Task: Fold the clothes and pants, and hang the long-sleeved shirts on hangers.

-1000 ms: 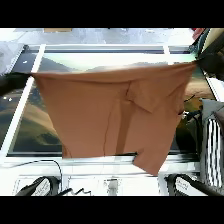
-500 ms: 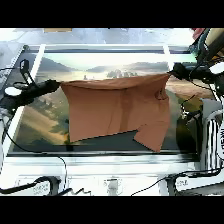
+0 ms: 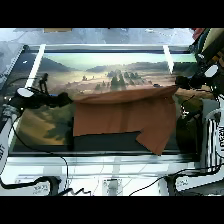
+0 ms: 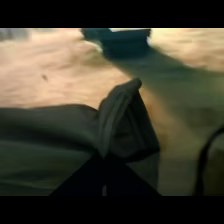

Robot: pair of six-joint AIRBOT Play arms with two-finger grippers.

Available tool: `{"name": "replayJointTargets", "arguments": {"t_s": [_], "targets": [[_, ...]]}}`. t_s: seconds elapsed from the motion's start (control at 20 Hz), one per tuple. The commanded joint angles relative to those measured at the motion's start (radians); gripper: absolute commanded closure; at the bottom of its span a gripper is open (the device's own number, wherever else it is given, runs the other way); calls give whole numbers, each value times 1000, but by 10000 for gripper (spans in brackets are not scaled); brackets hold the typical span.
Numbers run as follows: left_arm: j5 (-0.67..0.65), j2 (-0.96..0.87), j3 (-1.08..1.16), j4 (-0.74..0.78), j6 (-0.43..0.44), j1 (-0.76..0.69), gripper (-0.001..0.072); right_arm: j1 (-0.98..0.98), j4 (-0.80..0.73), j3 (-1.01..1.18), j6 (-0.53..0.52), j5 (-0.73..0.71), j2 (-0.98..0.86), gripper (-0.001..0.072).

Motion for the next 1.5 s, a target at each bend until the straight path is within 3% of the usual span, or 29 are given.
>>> {"name": "replayJointTargets", "arguments": {"t_s": [0.0,0.15,0.2,0.25,0.3,0.35,0.55,0.7,0.8,0.9,1.05,1.2,1.45], "targets": [[-76,-81,0,58,-60,-59,684,0,-164,-1,7,92,-7,700],[11,-148,0,-7,-53,-122,683,0,-168,-1,24,123,-20,700],[48,-161,0,-11,-53,-137,647,0,-167,-2,32,130,-26,698],[69,-167,0,-11,-53,-144,417,0,-167,-1,32,133,-27,570],[75,-167,2,-11,-53,-144,75,0,-167,0,32,132,-26,277],[66,-165,9,-10,-38,-135,5,0,-169,0,32,138,-23,206],[-93,-133,97,5,11,-42,9,-13,-215,0,32,249,5,267],[-192,-53,132,114,11,55,10,-75,-208,-2,24,444,34,336],[-228,20,132,178,11,126,25,-137,-157,-24,-10,581,54,345],[-253,88,129,195,11,196,215,-212,-42,-98,-45,655,101,345],[-298,153,113,201,40,259,233,-321,109,-312,-94,642,216,345],[-319,168,103,200,52,270,234,-368,144,-556,-108,593,327,345],[-319,166,78,200,53,259,233,-368,235,-920,-210,358,411,345]]}}
